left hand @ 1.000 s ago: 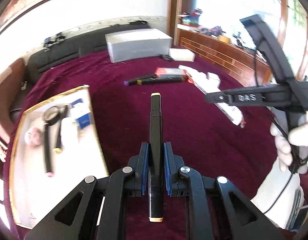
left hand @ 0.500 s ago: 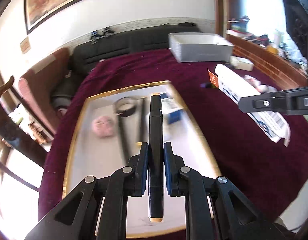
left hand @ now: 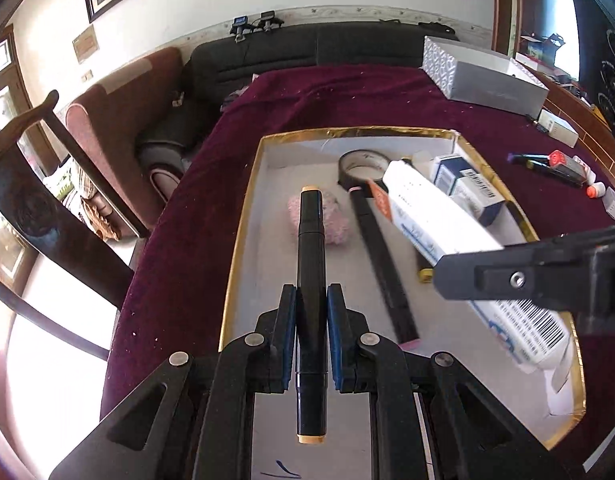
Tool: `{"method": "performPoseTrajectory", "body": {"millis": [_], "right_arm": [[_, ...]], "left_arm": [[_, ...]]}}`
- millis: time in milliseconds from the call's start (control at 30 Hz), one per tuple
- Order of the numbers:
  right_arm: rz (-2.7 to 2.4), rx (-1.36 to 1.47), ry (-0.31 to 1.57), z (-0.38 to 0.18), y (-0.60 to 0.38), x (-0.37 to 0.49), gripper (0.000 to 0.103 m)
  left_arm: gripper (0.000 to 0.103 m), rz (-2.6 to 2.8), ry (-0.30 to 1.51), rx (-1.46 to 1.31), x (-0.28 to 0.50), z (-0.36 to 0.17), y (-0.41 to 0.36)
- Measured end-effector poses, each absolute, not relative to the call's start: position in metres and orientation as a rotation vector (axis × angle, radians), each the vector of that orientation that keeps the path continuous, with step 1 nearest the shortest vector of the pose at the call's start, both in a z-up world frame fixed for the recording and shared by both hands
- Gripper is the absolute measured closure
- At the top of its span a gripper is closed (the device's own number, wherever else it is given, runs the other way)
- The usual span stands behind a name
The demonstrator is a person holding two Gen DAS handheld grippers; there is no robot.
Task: Organize objects
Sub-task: 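Lower both items into the tray and open both grippers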
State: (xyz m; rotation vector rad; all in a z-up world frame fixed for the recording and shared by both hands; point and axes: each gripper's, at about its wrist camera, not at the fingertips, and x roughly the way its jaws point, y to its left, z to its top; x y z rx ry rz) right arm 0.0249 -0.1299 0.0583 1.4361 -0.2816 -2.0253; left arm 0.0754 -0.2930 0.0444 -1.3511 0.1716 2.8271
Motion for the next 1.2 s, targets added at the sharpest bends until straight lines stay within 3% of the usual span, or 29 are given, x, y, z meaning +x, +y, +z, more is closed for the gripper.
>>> {"method": "performPoseTrajectory", "body": {"millis": [467,1200], "right_arm": [[-1.948,1.543,-0.347,0.02,-0.162,0.009,0.081],[-1.929,1.557,-0.352,0.011,-0.168,0.006,0.081]], "left_arm": [[0.091,2.81,0.119,-1.398,0.057,0.034,-0.303],[0.089,2.884,0.094,-1.391,0.066,0.04,-0.315]]}}
